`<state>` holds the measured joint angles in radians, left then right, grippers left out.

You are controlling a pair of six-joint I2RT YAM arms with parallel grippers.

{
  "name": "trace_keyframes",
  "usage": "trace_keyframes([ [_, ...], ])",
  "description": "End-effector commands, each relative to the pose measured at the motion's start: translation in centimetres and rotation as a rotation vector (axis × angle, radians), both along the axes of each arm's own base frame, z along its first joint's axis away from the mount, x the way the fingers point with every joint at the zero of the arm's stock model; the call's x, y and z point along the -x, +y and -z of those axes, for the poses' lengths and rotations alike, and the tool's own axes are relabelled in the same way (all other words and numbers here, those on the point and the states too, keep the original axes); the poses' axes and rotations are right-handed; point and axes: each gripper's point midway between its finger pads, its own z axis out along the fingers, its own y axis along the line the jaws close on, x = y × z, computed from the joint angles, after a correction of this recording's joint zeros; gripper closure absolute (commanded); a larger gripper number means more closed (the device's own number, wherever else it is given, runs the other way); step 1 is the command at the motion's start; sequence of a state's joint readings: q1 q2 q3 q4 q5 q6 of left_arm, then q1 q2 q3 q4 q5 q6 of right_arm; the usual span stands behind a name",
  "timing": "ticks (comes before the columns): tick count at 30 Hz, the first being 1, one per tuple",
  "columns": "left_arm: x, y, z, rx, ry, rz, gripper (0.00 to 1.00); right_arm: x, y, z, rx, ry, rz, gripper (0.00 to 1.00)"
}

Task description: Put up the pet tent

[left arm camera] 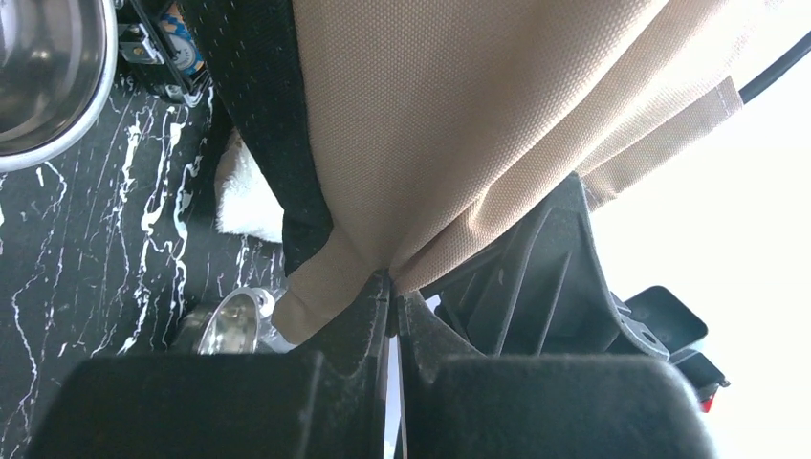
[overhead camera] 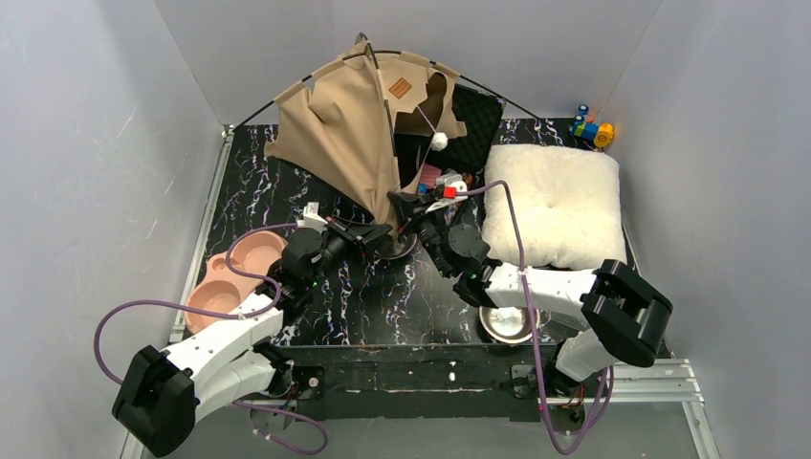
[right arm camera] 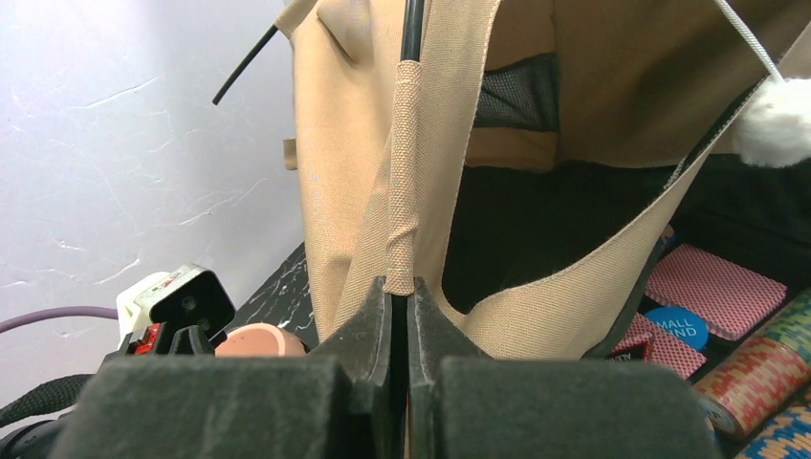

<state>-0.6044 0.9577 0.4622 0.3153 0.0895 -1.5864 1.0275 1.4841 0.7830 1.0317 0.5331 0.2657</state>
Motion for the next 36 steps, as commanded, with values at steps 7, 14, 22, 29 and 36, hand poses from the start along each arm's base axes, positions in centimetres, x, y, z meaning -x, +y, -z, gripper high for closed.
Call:
trace_keyframes([
  [7,2.4,-0.4,4.7,-0.154,0.069,0.114,1.0,-0.9,-4.9,-1.8,-0.09,0.072,0.177,0.88],
  [14,3.6,0.1,10.2,-0.394,0.06,0.22,1.0,1.4,-5.2,2.0,0.131,0.331,0.095,0.37],
  [22,5.0,2.2,11.6,-0.671,-0.008,0.327,0.46,8.0,-5.4,2.4,0.305,0.458,-0.208,0.31],
  [29,6.0,6.9,9.7,-0.827,-0.069,0.213,0.02,10.2,-5.7,0.3,0.411,0.486,-0.317,0.28],
  [36,4.5,9.6,5.0,-1.039,-0.245,0.218,0.02,7.8,-3.7,-0.1,0.454,0.444,-0.276,0.28],
])
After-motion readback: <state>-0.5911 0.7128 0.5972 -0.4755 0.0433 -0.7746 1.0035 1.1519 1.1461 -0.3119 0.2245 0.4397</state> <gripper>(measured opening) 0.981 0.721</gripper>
